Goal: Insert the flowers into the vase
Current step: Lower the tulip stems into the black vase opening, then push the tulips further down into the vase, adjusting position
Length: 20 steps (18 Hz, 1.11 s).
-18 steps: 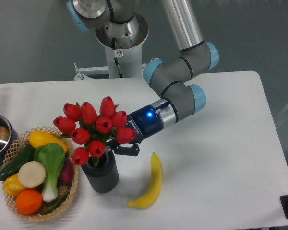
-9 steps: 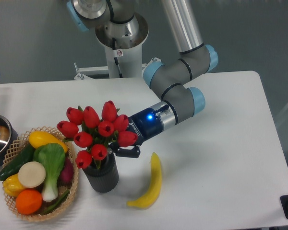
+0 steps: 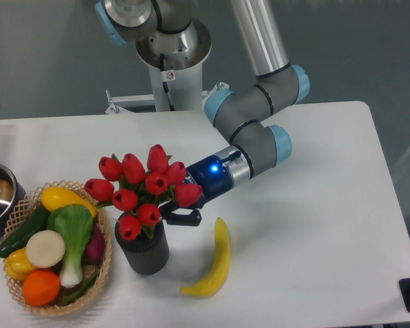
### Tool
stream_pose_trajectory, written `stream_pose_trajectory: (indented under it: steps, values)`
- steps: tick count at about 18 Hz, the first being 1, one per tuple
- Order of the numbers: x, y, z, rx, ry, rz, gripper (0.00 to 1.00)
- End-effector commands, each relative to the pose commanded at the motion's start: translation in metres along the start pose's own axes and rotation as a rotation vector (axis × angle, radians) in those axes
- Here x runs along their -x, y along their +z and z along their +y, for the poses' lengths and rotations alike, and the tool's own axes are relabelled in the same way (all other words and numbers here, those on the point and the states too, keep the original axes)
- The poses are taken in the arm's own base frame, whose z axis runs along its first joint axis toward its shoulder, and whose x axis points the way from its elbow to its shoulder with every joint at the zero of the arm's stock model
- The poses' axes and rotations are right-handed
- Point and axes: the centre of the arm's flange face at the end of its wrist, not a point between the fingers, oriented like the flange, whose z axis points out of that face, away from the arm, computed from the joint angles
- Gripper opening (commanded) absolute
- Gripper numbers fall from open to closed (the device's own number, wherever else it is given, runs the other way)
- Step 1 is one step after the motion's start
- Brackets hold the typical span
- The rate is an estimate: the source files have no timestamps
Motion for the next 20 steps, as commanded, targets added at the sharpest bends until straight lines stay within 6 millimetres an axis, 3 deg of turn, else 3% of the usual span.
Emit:
stream_pose_trajectory:
  steps: [9, 20]
  values:
    - [0.003, -0.01, -0.005, 0.002, 0.01, -0.018, 0.28]
    - [0.0, -0.008, -0.012, 0.072, 0.035, -0.024, 0.27]
